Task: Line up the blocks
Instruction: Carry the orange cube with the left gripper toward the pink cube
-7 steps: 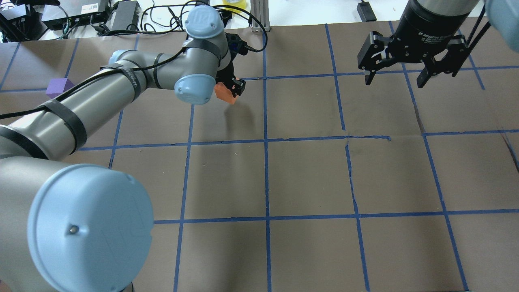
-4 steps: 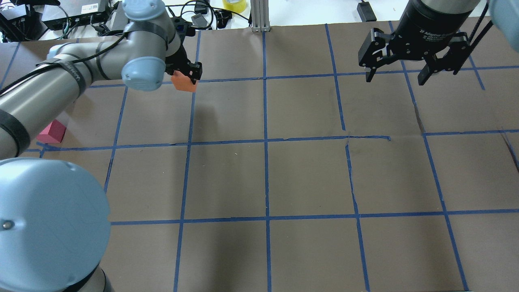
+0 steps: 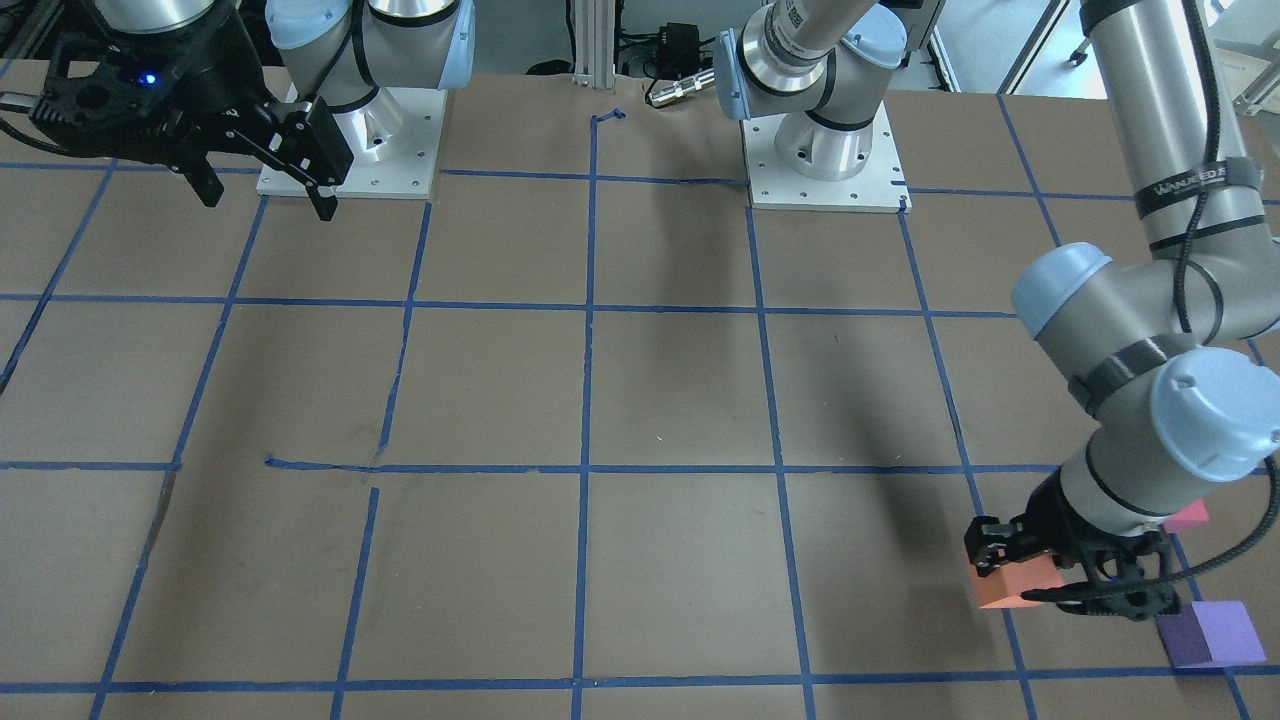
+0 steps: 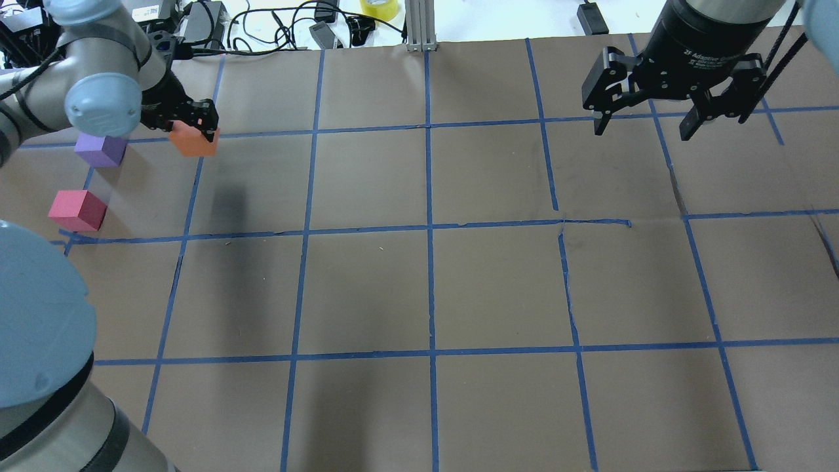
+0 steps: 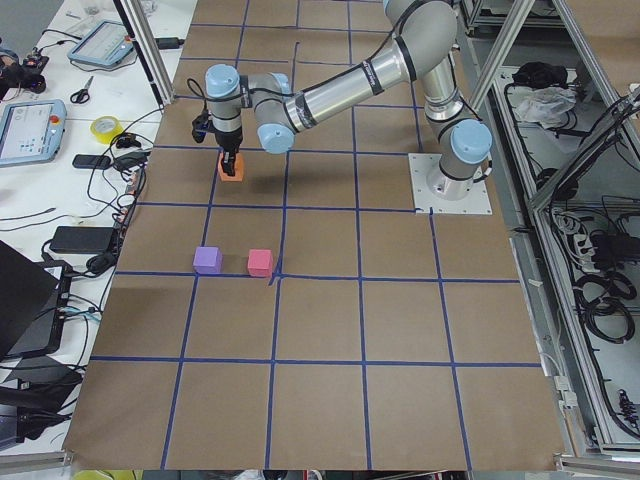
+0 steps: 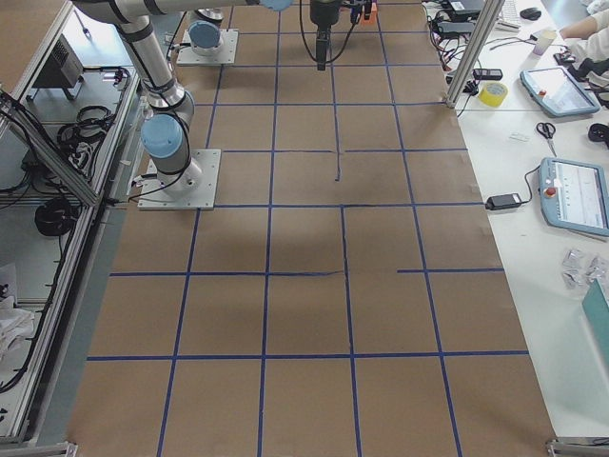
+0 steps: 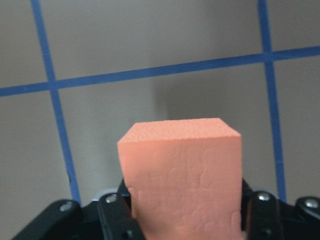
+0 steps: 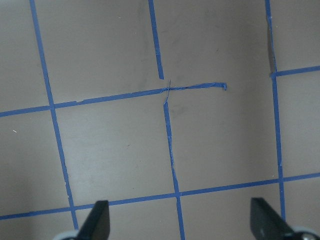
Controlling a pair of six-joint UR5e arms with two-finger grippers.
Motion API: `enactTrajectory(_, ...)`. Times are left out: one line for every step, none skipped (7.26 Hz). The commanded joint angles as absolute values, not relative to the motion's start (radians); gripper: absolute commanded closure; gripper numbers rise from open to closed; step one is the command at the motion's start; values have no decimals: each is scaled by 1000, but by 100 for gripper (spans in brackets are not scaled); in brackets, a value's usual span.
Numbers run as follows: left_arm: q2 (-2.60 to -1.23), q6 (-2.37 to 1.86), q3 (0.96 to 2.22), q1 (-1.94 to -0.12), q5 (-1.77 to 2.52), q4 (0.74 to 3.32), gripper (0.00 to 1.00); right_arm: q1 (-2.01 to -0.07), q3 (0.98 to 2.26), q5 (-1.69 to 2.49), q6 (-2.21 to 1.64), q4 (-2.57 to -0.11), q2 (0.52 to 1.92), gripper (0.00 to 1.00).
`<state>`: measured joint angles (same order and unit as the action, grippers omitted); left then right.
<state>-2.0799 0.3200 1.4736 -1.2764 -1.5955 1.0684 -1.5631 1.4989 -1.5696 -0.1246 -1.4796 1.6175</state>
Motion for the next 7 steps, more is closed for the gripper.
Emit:
enactTrajectory(-2068,463,1451,-1137,-1604,1130,100,-1563,1514,-1571,-124,-1483,1623,0)
enactTrajectory(-2072,483,1439,-1088,-1635,1128,100,-1563,1516,-1568,-124,-1489,1628,0)
enactTrajectory(-2095,506,1419,-1054,-1635,1115,100,-1563,1517,-1563,-124,-1491,1628,0)
enactTrajectory(-2097,515,1387,-1033,-1631,1120,100,-1563,1520,-1569,-126,-1493,1623,0)
enactTrajectory(-2114,555,1370,-988,-1614,1124,100,-1563,1520,-1569,-130,-1493,1626,0)
enactTrajectory(-2140,570,1355,-965,-1600,1118,100,-1563,1520,-1563,-129,-1482,1623,0)
enactTrajectory(-2167,578,1332,-963,-1583,1114,100,-1563,1520,-1559,-130,-1480,1618,0)
